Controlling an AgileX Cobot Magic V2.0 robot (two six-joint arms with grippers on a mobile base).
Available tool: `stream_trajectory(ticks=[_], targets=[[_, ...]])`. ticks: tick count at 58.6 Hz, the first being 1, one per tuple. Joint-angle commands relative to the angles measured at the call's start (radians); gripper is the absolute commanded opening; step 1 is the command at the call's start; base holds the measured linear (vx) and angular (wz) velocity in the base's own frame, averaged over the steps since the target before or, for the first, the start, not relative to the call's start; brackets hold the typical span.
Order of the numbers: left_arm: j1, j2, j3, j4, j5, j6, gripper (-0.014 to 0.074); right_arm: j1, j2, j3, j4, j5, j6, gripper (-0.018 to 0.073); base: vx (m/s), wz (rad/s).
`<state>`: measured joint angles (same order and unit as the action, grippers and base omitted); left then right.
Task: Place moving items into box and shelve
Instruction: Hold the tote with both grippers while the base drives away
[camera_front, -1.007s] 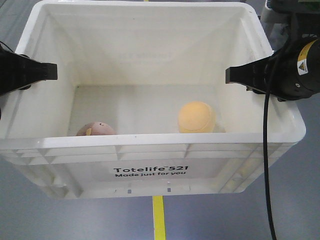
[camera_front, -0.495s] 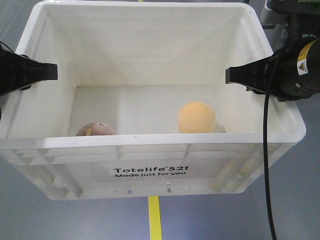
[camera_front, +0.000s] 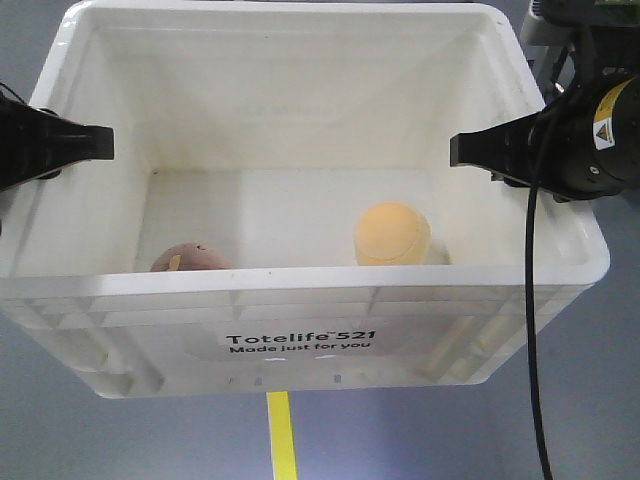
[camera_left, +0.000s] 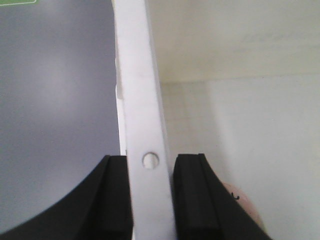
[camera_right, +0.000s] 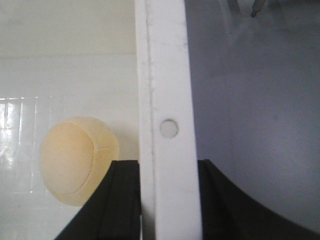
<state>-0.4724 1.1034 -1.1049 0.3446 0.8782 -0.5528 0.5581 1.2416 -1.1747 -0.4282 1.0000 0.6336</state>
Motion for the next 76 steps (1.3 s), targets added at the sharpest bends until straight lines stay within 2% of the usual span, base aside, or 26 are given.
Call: stream_trajectory(ticks=[1,76], targets=[[-0.002,-0.035,-0.043,0.072,-0.095,0.015,0.0147,-0.008,-0.039,-0.041,-0.117,-0.069,0.003,0.006,0.34,-0.31],[-0.002,-0.035,-0.043,0.072,-0.095,0.015,0.0147,-0.008,-0.039,-0.041,-0.117,-0.069,0.003,0.006,0.24,-0.54]])
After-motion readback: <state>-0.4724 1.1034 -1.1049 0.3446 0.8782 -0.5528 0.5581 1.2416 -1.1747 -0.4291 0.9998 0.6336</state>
